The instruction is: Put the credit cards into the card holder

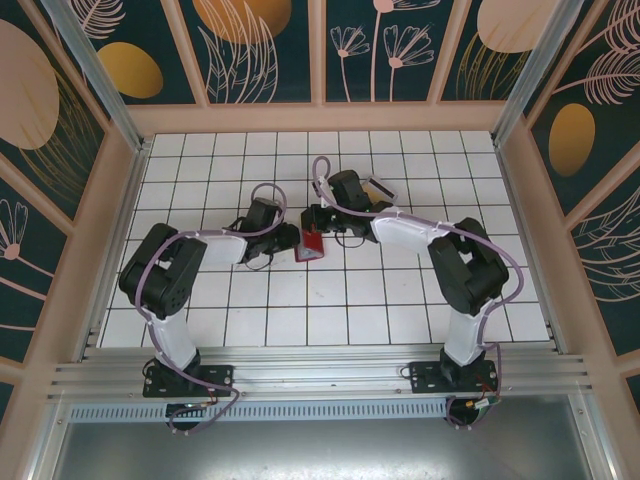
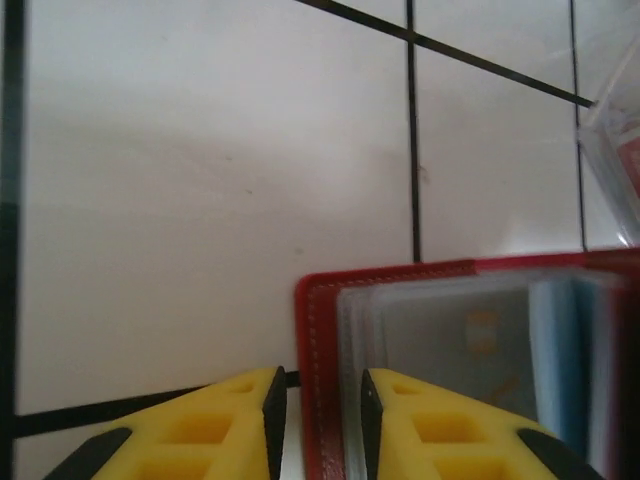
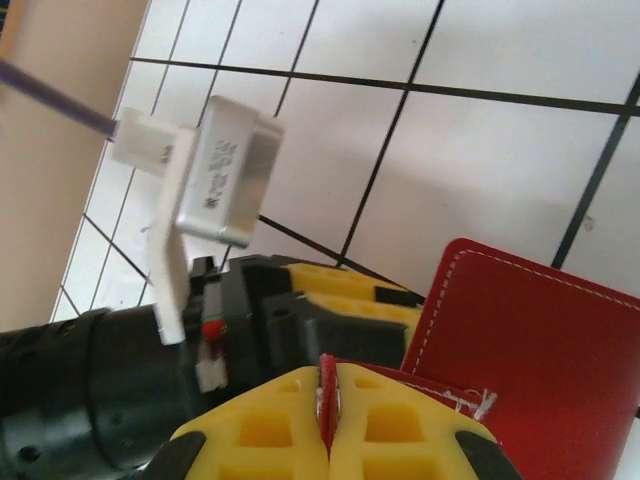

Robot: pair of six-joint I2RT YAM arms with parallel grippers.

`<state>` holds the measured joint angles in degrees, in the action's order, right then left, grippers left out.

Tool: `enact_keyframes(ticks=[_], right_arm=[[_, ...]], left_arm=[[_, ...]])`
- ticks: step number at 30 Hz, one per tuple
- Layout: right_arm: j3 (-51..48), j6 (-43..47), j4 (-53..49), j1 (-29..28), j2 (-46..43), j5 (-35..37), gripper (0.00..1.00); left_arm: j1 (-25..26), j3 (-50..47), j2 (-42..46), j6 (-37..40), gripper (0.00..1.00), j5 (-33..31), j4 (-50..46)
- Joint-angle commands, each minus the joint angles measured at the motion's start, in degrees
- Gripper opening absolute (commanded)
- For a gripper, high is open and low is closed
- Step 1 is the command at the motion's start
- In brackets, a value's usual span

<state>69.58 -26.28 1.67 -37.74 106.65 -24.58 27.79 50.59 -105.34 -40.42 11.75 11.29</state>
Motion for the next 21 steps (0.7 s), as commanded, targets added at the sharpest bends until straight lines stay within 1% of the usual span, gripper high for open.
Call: enact_keyframes(ticks=[1,6,10,13,16,19,21], right_arm=[[-0.3,-0.2,0.7,0.2,1.9,-1.4,0.06],[-0.1,0.3,0.0,-0.1,3.4,0.0,0.06],[1.2,1.2,-3.2,-0.4,4.8,1.8,0.06],[1.1,1.7,-3.7,-0.7,5.4,1.5,0.06],[2.0,1.8,-3.1,-1.4,6.3,-0.2,0.07],[4.0,2.1,-4.0,-2.7,7.8,-0.5,0.11],[4.7,2.4,-4.4,-3.0,8.2,-1.0,0.18]], left_arm=[[0.9,-1.2,3.3,0.0,0.34,0.2,-6.4],[0.8,-1.3,6.8,0.8,0.36,-3.7,-11.1],[0.6,-2.3,12.9,0.9,0.36,-5.5,-13.5],[-0.2,-3.5,16.7,1.2,0.35,-8.6,-15.4],[-1.9,-6.4,20.1,0.1,0.35,-9.5,-13.6],[-2.7,-7.9,22.0,-0.8,0.35,-8.9,-11.5],[-2.7,-7.6,22.5,-0.5,0.35,-9.1,-11.3]])
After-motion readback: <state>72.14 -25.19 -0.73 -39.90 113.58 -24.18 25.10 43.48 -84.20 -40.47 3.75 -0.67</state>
